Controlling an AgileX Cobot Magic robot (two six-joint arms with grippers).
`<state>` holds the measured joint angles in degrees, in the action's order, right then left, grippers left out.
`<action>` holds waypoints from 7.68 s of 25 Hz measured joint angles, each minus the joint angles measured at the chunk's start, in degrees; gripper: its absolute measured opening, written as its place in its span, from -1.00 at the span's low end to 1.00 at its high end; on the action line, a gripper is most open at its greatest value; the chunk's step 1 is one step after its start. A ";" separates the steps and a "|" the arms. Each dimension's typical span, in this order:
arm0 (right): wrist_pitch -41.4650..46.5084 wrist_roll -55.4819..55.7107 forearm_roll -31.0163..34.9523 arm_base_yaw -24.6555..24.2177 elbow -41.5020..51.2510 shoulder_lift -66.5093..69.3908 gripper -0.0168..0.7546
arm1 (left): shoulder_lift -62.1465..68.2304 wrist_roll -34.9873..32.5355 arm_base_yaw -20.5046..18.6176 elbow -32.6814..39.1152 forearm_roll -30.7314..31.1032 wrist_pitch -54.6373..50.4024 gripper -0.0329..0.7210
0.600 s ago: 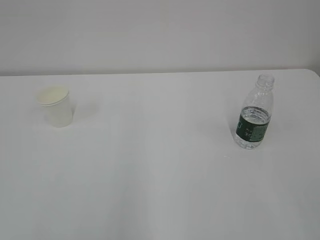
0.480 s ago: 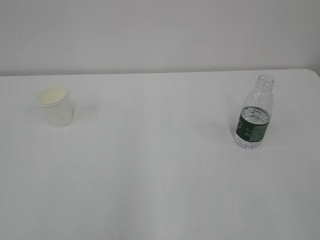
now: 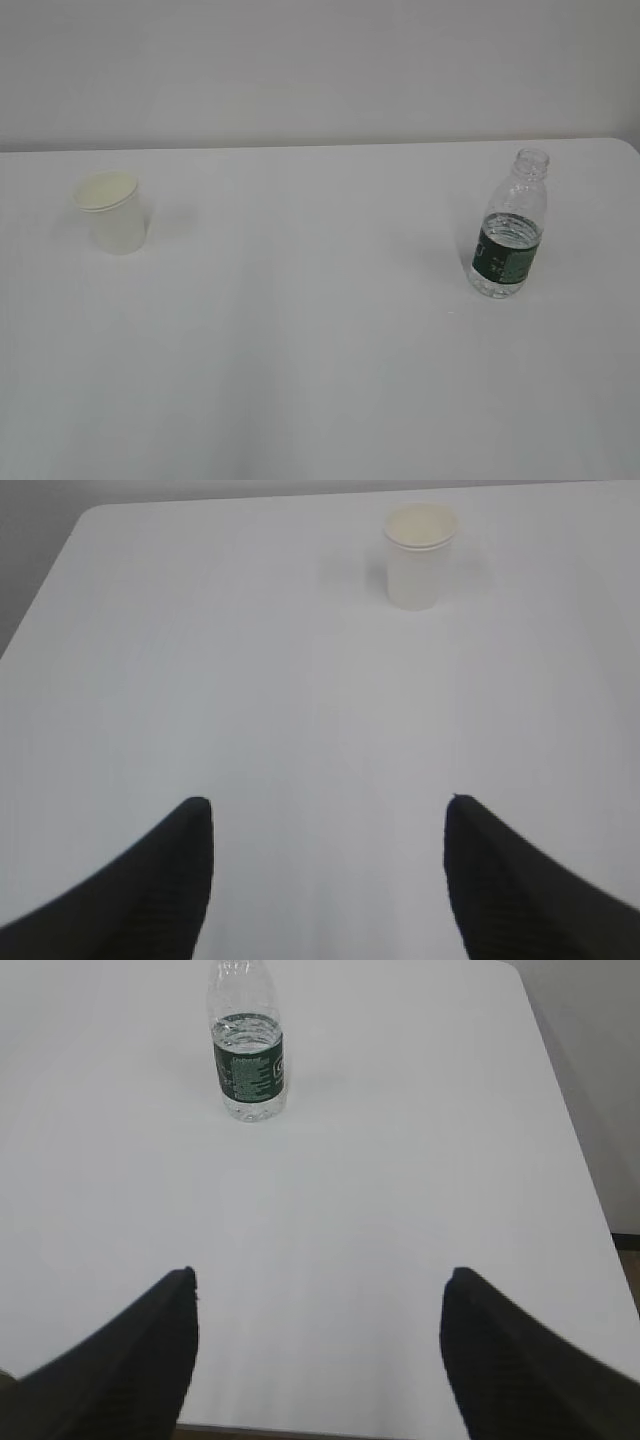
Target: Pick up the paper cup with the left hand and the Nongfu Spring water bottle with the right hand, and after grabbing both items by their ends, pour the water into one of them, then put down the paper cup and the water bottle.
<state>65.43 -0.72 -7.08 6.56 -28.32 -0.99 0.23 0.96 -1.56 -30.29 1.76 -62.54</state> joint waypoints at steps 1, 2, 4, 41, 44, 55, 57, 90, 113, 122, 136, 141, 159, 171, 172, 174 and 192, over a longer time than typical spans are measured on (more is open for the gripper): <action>0.00 0.00 0.00 0.00 0.00 0.00 0.50 | 0.00 0.00 0.00 0.00 0.00 0.00 0.48; 0.00 0.00 0.00 0.00 0.00 0.00 0.50 | 0.00 0.00 0.00 0.00 0.00 0.00 0.48; 0.00 0.00 0.00 0.00 0.00 0.00 0.50 | 0.00 0.00 0.00 0.00 0.00 0.00 0.48; -4.52 -2.87 1.94 0.00 -2.20 4.59 0.48 | 6.28 0.00 0.00 -3.82 -1.76 0.98 0.29; -7.53 -3.07 2.03 0.00 -2.20 7.03 0.48 | 9.16 0.00 0.00 -4.07 -1.76 3.51 0.29; -20.52 -3.94 2.05 0.00 -2.20 16.11 0.48 | 15.32 -0.10 0.00 -4.07 -1.76 15.73 0.29; -22.98 -4.32 2.05 0.00 -2.20 18.37 0.48 | 16.73 -0.10 0.00 -4.07 -1.76 18.01 0.29; -54.65 -4.81 2.74 0.00 -2.20 46.77 0.48 | 41.35 -0.19 0.00 -4.07 -1.76 41.86 0.17; -84.84 -0.92 2.99 0.00 6.31 67.68 0.48 | 55.02 -0.19 0.00 3.38 -1.76 62.54 0.17; -97.21 0.72 2.76 0.00 13.21 71.87 0.48 | 57.95 -0.19 0.00 10.60 -1.76 80.58 0.17; -115.86 2.36 2.63 0.00 24.88 74.25 0.48 | 75.81 0.73 13.30 19.63 -2.18 103.10 0.17; -116.45 2.50 1.45 0.00 25.28 74.25 0.48 | 82.89 1.01 13.60 27.68 -2.70 123.52 0.17; -130.16 0.28 -6.28 0.00 25.28 90.70 0.48 | 94.52 3.00 13.60 29.65 4.09 128.05 0.65; -130.79 -1.84 -4.81 0.00 25.17 95.02 0.57 | 94.76 3.22 13.60 26.37 3.97 128.07 0.74; -130.83 -1.84 -4.81 0.00 25.06 95.02 0.57 | 94.76 3.22 13.60 26.13 3.97 128.07 0.71; -130.93 -0.51 -4.91 0.00 25.06 95.04 0.57 | 94.76 3.22 13.60 26.04 3.88 128.17 0.66; -131.05 -5.73 -0.54 0.00 21.07 97.09 0.57 | 97.86 3.22 13.60 23.35 2.33 128.17 0.60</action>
<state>-65.62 -6.45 -7.62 6.56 -7.25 96.11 98.09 4.18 12.04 -6.94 4.09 65.63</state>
